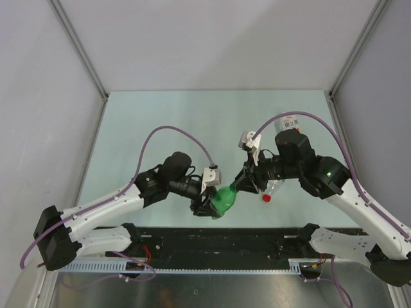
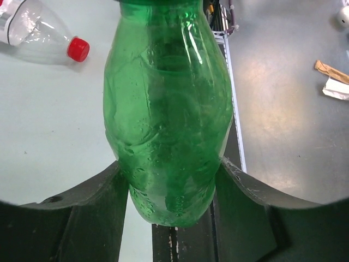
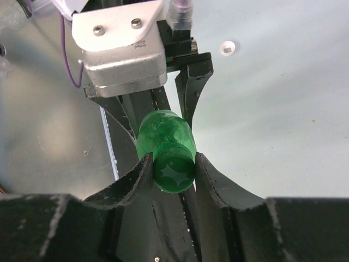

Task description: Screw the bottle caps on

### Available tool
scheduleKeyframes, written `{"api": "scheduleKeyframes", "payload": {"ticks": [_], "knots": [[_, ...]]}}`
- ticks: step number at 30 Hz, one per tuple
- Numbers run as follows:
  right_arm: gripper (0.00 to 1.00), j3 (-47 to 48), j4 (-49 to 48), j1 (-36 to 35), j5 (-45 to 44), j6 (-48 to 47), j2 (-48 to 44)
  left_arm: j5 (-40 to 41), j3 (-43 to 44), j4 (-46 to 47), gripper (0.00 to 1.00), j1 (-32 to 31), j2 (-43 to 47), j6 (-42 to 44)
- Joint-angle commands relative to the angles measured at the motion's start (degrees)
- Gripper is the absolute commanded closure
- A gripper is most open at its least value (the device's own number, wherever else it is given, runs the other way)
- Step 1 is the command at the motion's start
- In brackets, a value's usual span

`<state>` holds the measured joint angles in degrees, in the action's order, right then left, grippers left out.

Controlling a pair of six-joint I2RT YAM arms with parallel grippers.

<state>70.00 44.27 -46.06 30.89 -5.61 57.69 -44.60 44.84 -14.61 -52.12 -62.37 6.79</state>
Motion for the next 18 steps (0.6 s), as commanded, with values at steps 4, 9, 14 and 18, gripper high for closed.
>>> {"api": "scheduleKeyframes", "payload": {"ticks": [4,9,14,18], "knots": [[1.0,-3.4,3.7,-1.0,-6.4,12.1,4.8,-0.2,7.9,19.0,1.0,-0.3,4.9,2.2],[1.0,-3.5,4.5,-1.1,-12.4,21.9,6.4,6.5,9.0,17.8,1.0,-0.4,3.3,5.0],[1.0,-3.7,6.1,-1.1,-18.7,29.3,8.0,14.8,10.7,17.8,1.0,-0.4,-1.4,8.0],[1.0,-4.1,5.0,-1.0,-26.0,38.6,8.5,18.0,11.0,20.9,1.0,-0.4,-3.8,8.1]]}}
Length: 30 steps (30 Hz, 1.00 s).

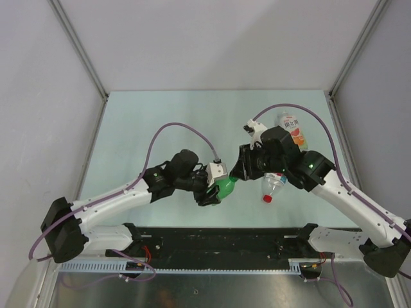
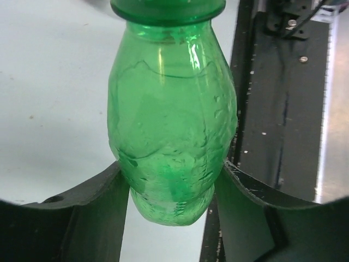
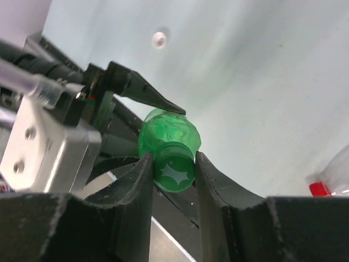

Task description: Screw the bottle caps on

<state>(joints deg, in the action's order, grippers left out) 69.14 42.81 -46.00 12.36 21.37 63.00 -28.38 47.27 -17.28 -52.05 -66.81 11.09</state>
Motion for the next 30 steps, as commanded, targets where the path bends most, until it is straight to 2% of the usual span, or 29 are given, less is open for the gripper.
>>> {"api": "scheduleKeyframes", "payload": {"ticks": [1,4,8,12,17,24,30], "knots": [[1.0,-3.5,5.9,-1.0,-9.0,13.6,3.1,2.3,8.3,24.7,1.0,-0.5,0.3,3.6],[1.0,-3.7,4.3,-0.4,-10.8,16.7,2.7,2.8,7.8,26.6,1.0,-0.5,-0.4,3.9],[0.98,-3.7,1.8,1.1,-8.2,16.6,2.1,0.7,6.7,26.9,1.0,-0.5,-0.6,5.2],[0.89,-3.8,0.7,2.8,-5.7,15.4,1.9,-3.0,5.3,26.9,1.0,-0.6,0.0,5.3],[0.73,-3.6,-0.4,4.0,-4.6,14.1,0.6,-6.0,3.9,26.9,1.0,-0.6,-0.2,6.1],[0.6,-2.8,-1.1,5.5,-6.6,14.0,-2.8,-7.1,4.8,23.7,1.0,-0.7,-3.3,7.0],[0.34,-2.3,-3.8,6.0,-7.2,12.8,-6.6,-6.9,5.6,22.0,1.0,-0.8,-5.2,7.3]]}}
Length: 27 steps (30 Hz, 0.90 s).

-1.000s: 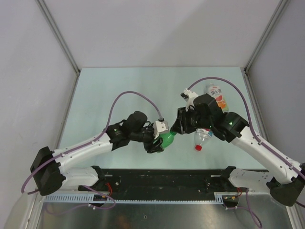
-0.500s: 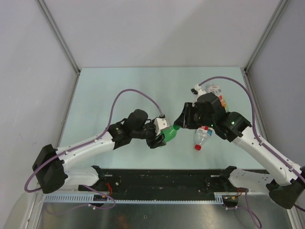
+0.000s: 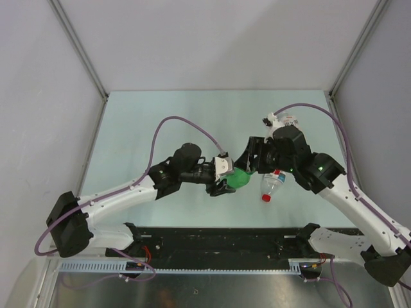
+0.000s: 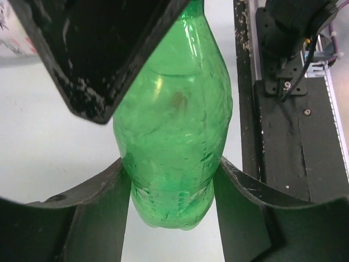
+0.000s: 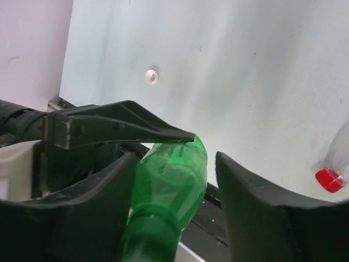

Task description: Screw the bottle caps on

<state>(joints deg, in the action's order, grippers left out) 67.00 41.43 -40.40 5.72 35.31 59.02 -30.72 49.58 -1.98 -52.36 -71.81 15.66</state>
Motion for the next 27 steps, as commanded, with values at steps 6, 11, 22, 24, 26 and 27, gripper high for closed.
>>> {"api": "scheduleKeyframes", "payload": {"ticks": [6,11,22,24,26,27], "knots": [[0.05,-0.1,-4.6,0.3,0.5,-3.9,-7.0,-4.6,3.0,6.7,1.0,-0.5,-0.7,2.2],[0.01,-0.1,-7.1,0.2,2.1,-12.1,-12.3,-4.8,1.8,6.5,1.0,-0.4,-0.3,2.0],[0.08,-8.0,-8.4,-0.1,28.2,-52.5,-23.5,-8.4,-3.3,-1.7,1.0,-0.1,6.0,4.2],[0.09,-9.2,-9.1,0.0,30.9,-55.4,-24.3,-9.6,-3.7,-2.1,1.0,-0.2,6.9,4.2],[0.11,-9.4,-9.5,0.0,33.2,-56.7,-24.4,-10.6,-4.2,-2.3,1.0,-0.1,7.8,4.4],[0.12,-9.5,-9.5,-0.1,34.2,-57.2,-24.3,-11.3,-4.3,-2.4,1.0,-0.1,8.2,4.5]]}}
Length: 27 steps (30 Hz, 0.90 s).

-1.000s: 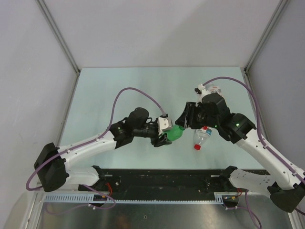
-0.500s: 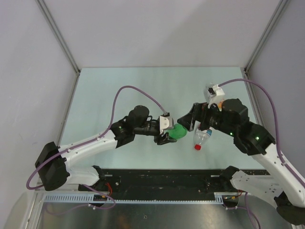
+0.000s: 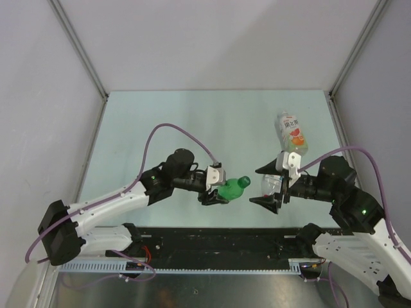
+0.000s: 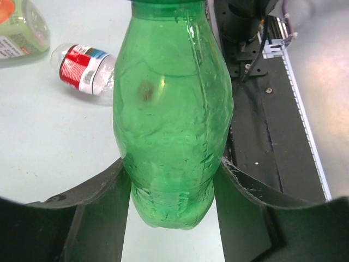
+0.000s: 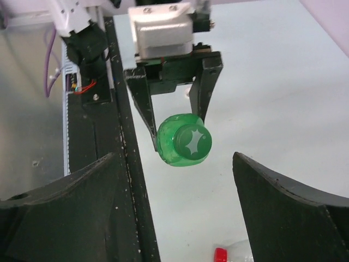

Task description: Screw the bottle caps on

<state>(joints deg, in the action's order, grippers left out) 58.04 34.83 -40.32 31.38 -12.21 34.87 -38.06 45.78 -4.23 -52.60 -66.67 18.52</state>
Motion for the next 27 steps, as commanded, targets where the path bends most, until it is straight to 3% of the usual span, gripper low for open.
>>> {"api": "scheduleKeyframes", "payload": {"ticks": [1,11,19,27], "knots": [[0.13,-0.5,-2.9,-0.1,9.4,-10.1,0.1,-4.5,-0.5,-0.2,1.0,0.1,3.3,1.8],[0.25,-0.6,-5.1,-0.4,12.0,-10.4,4.1,-7.2,1.1,-2.4,1.0,0.1,1.5,3.0],[0.29,-0.6,-5.0,-0.7,11.3,-10.3,6.2,-8.1,1.0,-2.8,1.0,0.1,2.3,3.7],[0.45,-0.6,-4.7,-1.2,10.4,-9.6,7.0,-8.0,1.7,-2.9,1.0,0.0,2.2,3.1]]}}
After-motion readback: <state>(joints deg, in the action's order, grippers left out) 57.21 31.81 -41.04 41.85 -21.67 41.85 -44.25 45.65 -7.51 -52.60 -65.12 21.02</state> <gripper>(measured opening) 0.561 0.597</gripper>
